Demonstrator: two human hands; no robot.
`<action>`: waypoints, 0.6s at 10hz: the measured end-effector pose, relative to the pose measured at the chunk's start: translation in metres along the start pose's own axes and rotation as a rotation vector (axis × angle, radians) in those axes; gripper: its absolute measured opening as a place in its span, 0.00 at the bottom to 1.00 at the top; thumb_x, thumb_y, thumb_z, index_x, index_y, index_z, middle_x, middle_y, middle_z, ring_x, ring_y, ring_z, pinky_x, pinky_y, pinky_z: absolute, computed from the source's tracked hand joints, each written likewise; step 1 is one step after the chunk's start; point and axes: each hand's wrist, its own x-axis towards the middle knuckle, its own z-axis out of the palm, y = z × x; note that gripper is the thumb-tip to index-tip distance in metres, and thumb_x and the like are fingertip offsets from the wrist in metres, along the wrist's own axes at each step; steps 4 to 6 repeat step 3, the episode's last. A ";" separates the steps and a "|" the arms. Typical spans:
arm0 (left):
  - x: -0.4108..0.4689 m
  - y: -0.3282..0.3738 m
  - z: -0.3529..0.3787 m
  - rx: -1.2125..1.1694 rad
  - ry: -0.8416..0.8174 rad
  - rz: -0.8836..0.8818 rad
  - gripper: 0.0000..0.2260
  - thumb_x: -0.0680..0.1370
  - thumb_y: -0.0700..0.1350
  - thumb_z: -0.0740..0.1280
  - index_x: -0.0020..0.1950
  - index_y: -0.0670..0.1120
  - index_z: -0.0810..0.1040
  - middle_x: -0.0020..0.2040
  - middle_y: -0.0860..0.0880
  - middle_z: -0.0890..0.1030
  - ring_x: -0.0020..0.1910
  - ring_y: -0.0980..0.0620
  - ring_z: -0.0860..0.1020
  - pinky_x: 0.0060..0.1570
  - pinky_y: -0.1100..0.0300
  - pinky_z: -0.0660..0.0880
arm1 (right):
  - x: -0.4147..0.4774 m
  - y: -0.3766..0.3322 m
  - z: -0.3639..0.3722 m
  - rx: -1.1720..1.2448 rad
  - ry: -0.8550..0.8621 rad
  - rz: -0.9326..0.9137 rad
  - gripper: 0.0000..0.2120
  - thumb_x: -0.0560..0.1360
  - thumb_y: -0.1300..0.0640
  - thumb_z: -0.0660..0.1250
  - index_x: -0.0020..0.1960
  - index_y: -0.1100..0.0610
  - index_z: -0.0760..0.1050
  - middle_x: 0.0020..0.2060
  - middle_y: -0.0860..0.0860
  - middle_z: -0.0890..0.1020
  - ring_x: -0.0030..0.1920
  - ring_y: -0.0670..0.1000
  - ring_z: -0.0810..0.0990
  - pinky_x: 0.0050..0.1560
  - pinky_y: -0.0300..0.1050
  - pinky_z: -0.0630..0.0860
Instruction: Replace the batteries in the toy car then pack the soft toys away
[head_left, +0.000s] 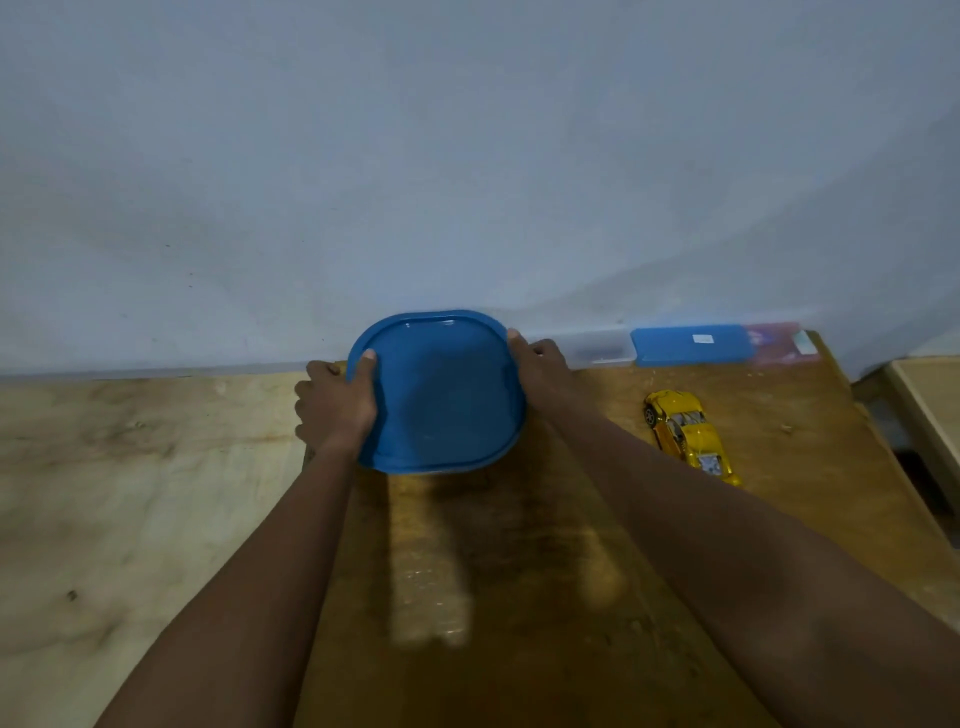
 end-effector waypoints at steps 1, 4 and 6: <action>-0.036 0.003 -0.002 0.064 0.109 0.070 0.26 0.78 0.64 0.63 0.64 0.45 0.69 0.64 0.39 0.73 0.64 0.37 0.71 0.62 0.39 0.67 | -0.018 0.005 -0.016 0.018 0.021 -0.033 0.21 0.79 0.36 0.55 0.57 0.54 0.70 0.46 0.49 0.76 0.45 0.49 0.76 0.47 0.50 0.74; -0.132 0.001 0.002 0.021 0.239 0.361 0.19 0.75 0.52 0.72 0.61 0.45 0.74 0.60 0.41 0.75 0.62 0.39 0.72 0.59 0.42 0.70 | -0.055 0.027 -0.067 0.239 0.004 -0.133 0.19 0.77 0.38 0.62 0.54 0.53 0.74 0.44 0.50 0.77 0.47 0.53 0.75 0.45 0.48 0.71; -0.132 0.001 0.002 0.021 0.239 0.361 0.19 0.75 0.52 0.72 0.61 0.45 0.74 0.60 0.41 0.75 0.62 0.39 0.72 0.59 0.42 0.70 | -0.055 0.027 -0.067 0.239 0.004 -0.133 0.19 0.77 0.38 0.62 0.54 0.53 0.74 0.44 0.50 0.77 0.47 0.53 0.75 0.45 0.48 0.71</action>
